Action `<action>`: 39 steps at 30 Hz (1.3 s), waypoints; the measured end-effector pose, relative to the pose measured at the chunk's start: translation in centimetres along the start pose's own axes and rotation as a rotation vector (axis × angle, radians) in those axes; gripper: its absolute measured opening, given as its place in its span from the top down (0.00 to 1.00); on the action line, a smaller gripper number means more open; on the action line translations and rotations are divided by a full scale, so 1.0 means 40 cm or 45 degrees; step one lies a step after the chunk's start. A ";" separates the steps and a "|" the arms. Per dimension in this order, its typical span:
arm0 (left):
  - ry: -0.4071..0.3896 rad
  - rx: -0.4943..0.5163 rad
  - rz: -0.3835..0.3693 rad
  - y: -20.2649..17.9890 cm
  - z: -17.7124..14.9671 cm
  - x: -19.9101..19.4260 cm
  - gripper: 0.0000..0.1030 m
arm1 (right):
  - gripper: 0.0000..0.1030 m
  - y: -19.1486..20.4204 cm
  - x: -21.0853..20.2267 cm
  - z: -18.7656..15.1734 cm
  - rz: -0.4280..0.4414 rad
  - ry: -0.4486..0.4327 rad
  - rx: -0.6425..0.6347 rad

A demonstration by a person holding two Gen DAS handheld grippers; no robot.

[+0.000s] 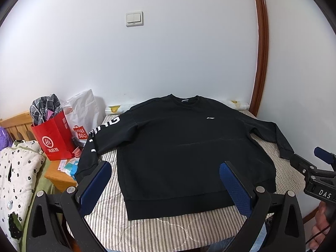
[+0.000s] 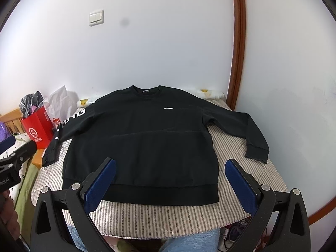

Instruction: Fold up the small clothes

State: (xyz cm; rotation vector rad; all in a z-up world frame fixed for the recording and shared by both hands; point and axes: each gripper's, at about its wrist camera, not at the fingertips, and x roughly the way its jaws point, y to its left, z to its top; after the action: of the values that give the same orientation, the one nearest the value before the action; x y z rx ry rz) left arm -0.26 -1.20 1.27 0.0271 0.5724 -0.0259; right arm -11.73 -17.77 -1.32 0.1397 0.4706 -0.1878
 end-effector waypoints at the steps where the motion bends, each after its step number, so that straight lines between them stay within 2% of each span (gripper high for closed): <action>1: 0.001 -0.001 -0.001 -0.003 0.000 0.001 0.00 | 0.01 0.000 0.001 -0.001 -0.002 0.000 -0.004; 10: 0.016 -0.017 -0.019 0.013 -0.009 0.042 0.00 | 0.01 -0.005 0.033 -0.006 0.003 0.026 -0.003; 17: 0.145 -0.070 0.020 0.096 -0.029 0.167 0.00 | 0.01 0.017 0.141 -0.015 0.009 0.088 -0.017; 21: 0.214 -0.074 0.118 0.155 -0.055 0.253 0.00 | 0.01 0.031 0.216 -0.012 0.024 0.104 -0.022; 25: 0.300 -0.158 0.202 0.257 -0.088 0.361 0.00 | 0.01 0.050 0.289 -0.008 0.052 0.129 -0.028; 31: 0.423 -0.226 0.271 0.410 -0.134 0.519 0.11 | 0.01 0.100 0.382 0.011 0.042 0.138 -0.049; 33: 0.467 -0.255 0.271 0.448 -0.147 0.572 0.23 | 0.03 0.121 0.414 0.014 0.070 0.176 -0.045; 37: 0.516 -0.264 0.280 0.488 -0.173 0.648 0.30 | 0.03 0.165 0.460 0.015 0.070 0.209 -0.054; 39: 0.481 -0.192 0.314 0.482 -0.176 0.657 0.35 | 0.03 0.184 0.472 0.016 0.062 0.224 -0.060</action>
State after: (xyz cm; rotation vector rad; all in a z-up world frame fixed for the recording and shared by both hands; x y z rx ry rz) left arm 18.64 17.85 -18.55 -0.0455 0.9441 0.2677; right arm 6.63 -13.51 -8.82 0.1219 0.6453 -0.1172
